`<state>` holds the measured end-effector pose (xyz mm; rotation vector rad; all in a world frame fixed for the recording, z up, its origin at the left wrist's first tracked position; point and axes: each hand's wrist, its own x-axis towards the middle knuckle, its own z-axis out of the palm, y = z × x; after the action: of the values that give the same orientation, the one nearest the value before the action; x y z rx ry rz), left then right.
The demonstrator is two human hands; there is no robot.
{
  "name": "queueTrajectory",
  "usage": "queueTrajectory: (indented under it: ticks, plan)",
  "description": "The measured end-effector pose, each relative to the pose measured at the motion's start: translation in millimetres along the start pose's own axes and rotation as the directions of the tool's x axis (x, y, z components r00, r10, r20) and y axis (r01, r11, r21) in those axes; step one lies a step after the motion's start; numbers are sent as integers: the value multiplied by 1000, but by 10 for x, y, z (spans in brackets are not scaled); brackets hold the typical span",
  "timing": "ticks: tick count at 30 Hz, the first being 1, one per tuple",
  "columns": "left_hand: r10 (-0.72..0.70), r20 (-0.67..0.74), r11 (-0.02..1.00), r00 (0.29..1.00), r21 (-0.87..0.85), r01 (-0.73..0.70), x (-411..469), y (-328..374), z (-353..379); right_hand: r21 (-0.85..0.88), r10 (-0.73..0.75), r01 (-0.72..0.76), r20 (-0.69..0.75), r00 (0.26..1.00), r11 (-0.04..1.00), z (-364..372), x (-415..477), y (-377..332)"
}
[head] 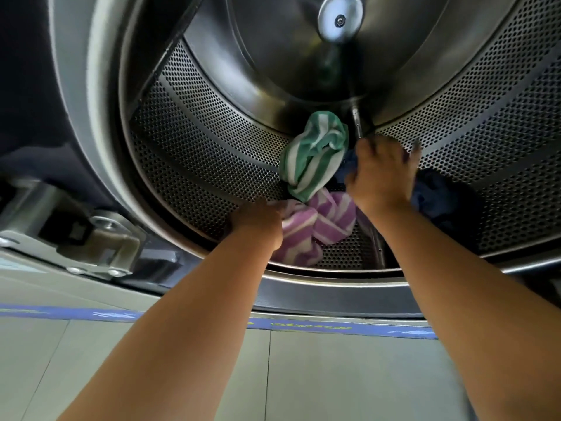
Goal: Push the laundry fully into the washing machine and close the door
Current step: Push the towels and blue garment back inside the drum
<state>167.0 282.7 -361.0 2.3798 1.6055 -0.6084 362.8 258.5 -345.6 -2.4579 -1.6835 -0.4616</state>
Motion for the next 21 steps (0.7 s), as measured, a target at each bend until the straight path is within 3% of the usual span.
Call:
queueTrajectory:
  ticks: [3, 6, 8, 12, 16, 18, 21]
  plan:
    - [14, 50, 1000, 999, 16, -15, 32, 3, 34, 94, -252, 238, 201, 946, 967, 190, 192, -355]
    - [4, 94, 999, 996, 38, -8, 53, 8, 41, 224, -185, 117, 310, 932, 967, 438, 463, -635]
    - [-5, 96, 999, 995, 35, 1, 99, -1, 70, 217, -123, 46, 353, 928, 975, 584, 605, -698]
    - [-54, 88, 997, 995, 67, 48, 175, 12, 104, 162, -186, 116, 543, 819, 980, 836, 651, -772]
    - [-115, 88, 989, 989, 102, 106, 183, 66, 140, 395, -420, 221, 536, 733, 891, 856, 589, -955]
    - [-103, 72, 988, 992, 121, 94, 168, 59, 118, 413, -502, 313, 513, 696, 855, 778, 566, -961]
    - [-70, 54, 988, 996, 139, 62, 103, 59, 26, 378, -523, 379, 434, 734, 845, 675, 514, -805]
